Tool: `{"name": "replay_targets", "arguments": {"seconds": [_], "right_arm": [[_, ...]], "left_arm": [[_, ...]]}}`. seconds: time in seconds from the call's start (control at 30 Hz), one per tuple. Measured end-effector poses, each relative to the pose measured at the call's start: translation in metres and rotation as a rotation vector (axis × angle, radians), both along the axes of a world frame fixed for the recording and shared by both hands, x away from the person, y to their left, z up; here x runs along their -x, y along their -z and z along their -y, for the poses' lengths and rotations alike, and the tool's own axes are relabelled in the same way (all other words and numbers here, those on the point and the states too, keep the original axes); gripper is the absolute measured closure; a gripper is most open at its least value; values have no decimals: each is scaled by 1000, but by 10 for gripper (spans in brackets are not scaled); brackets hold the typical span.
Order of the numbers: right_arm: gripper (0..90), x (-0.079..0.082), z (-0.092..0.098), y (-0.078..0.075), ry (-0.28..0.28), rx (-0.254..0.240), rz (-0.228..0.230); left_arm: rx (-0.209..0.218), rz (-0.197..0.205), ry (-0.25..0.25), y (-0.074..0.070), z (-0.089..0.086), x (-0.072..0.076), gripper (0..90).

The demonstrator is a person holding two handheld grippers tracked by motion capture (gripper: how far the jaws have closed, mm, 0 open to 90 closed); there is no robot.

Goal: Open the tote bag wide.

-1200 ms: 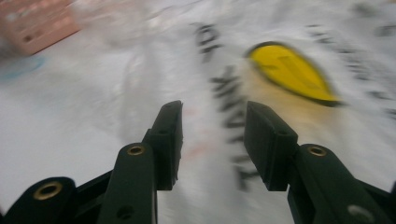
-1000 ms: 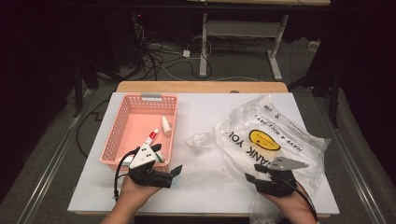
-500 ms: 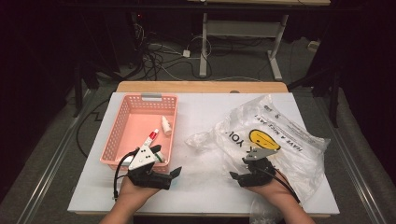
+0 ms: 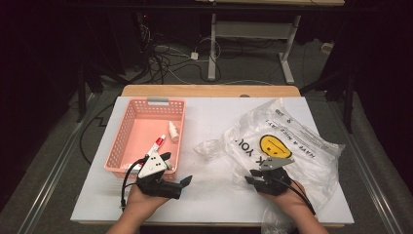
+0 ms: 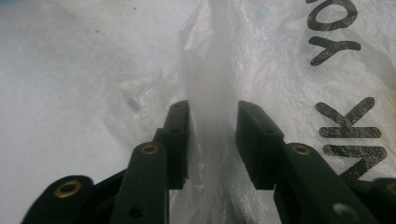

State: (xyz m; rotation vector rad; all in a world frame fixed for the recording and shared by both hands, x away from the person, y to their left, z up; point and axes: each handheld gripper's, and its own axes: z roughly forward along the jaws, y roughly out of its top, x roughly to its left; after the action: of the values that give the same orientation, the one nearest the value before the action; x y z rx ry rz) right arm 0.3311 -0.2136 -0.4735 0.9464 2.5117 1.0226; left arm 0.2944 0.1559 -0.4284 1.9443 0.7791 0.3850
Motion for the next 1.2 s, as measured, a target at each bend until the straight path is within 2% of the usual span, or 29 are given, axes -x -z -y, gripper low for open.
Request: {"name": "replay_targets", "arguments": {"seconds": [0.17,0.23,0.3,0.43,0.53,0.77,0.9,1.2], "right_arm": [[728,1,-2,0,-5,2,5],[754,2,-2,1,2,-2,21],[756,1,-2,1,1,-20,15],[838,-1,-5,2,-4,-11,17],[899,-3,-7,2,8,-24,8],[900,-7,-11,0,36,-58,23],[900,-9,-15,-3,33,-78,44],[900,-20,-26,-12,37,-125,69]], "left_arm": [[-1,0,0,0,-1,-1,0],[-1,0,3,1,0,-1,0],[-4,1,6,1,0,-1,0],[6,7,2,0,-1,0,0],[9,10,2,0,-3,0,0],[15,17,-3,0,-4,-1,0],[11,18,-7,1,-7,0,0],[21,20,-54,2,-20,7,0]]}}
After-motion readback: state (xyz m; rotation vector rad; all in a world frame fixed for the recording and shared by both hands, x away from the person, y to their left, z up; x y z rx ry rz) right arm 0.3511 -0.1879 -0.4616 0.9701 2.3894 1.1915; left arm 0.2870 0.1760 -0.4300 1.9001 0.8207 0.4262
